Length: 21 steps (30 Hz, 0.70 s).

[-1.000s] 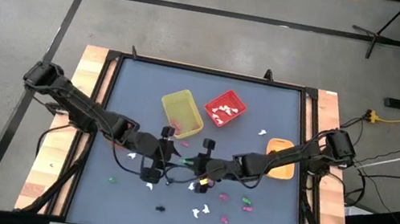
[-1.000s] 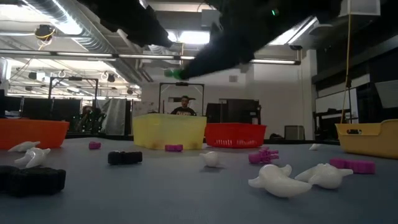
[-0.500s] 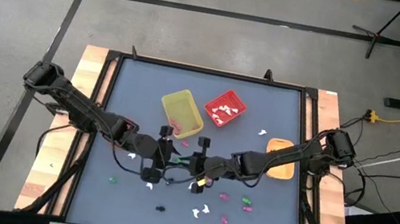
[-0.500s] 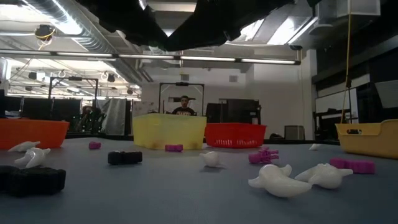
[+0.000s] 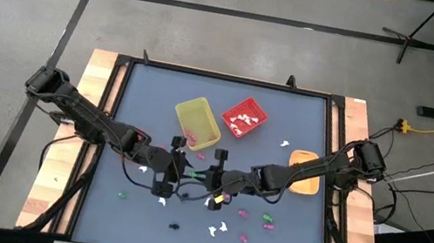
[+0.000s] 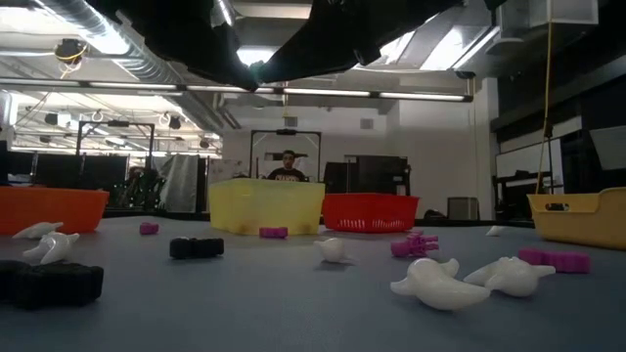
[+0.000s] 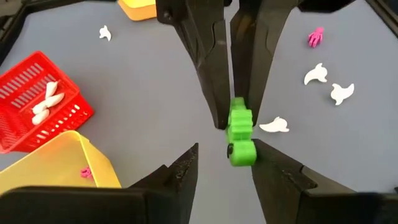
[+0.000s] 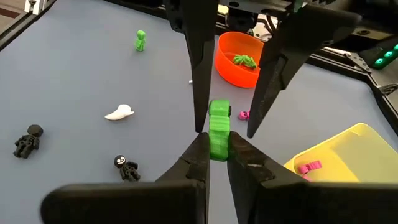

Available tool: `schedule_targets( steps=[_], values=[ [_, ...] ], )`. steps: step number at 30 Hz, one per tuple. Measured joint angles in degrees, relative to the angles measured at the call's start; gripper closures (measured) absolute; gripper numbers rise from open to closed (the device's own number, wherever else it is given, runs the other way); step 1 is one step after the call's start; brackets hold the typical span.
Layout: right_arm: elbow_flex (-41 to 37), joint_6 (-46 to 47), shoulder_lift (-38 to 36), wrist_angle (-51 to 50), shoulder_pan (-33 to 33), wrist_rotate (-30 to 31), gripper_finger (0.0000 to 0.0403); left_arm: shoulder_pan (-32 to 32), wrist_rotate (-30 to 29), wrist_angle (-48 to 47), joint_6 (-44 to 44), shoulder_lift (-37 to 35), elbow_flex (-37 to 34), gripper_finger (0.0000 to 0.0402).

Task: Sort Halloween decoration
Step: Put the green skeleton toy into the orange bin

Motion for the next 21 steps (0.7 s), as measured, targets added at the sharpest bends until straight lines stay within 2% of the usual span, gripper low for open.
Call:
schedule_targets(
  steps=[14,21],
  values=[
    [0.0,0.02,-0.02,-0.74,-0.06,0.0,0.0368,0.0,0.04,-0.03,0.02,0.0,0.0,0.0372],
    [0.0,0.02,-0.02,-0.72,-0.06,0.01,0.0368,0.0,0.04,-0.01,0.02,0.0,0.0,0.0379]
  ],
)
